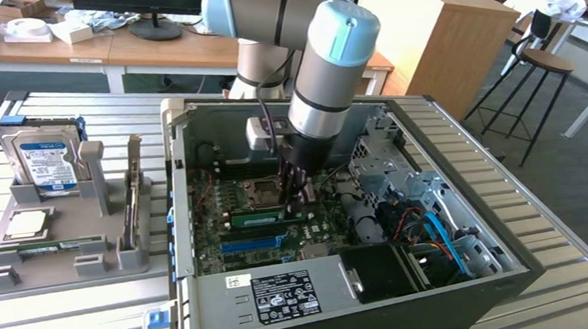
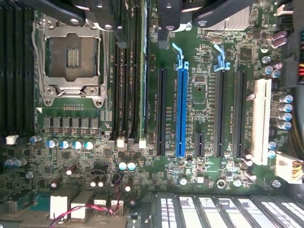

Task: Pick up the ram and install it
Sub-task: 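Insert the ram into the slot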

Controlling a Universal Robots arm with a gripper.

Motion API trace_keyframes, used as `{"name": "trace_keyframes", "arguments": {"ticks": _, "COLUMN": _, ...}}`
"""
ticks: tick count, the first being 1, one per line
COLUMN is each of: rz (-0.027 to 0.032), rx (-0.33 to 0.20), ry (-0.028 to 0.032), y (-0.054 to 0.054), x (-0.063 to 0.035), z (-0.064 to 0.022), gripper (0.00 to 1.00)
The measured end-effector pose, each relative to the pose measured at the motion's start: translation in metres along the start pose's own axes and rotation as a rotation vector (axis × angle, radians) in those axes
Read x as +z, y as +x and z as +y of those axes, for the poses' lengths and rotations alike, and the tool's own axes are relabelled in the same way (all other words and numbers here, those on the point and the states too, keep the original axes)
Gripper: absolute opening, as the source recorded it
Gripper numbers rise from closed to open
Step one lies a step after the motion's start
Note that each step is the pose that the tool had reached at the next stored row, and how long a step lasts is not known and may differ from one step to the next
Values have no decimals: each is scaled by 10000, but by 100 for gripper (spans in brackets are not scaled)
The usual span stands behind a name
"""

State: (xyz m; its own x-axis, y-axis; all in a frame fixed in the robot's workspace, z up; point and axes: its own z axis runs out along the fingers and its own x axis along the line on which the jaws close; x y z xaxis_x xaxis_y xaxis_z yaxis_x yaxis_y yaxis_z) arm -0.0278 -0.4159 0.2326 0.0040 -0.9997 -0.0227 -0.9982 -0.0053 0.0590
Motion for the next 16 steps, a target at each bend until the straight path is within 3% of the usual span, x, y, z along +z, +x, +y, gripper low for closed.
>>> {"name": "trace_keyframes", "arguments": {"ticks": 7, "rz": -25, "rx": -3, "ry": 0, "y": -5, "x": -209, "z": 10, "gripper": 37}}
{"name": "trace_keyframes", "arguments": {"ticks": 16, "rz": -39, "rx": -3, "ry": 0, "y": -13, "x": -558, "z": 28, "gripper": 37}}
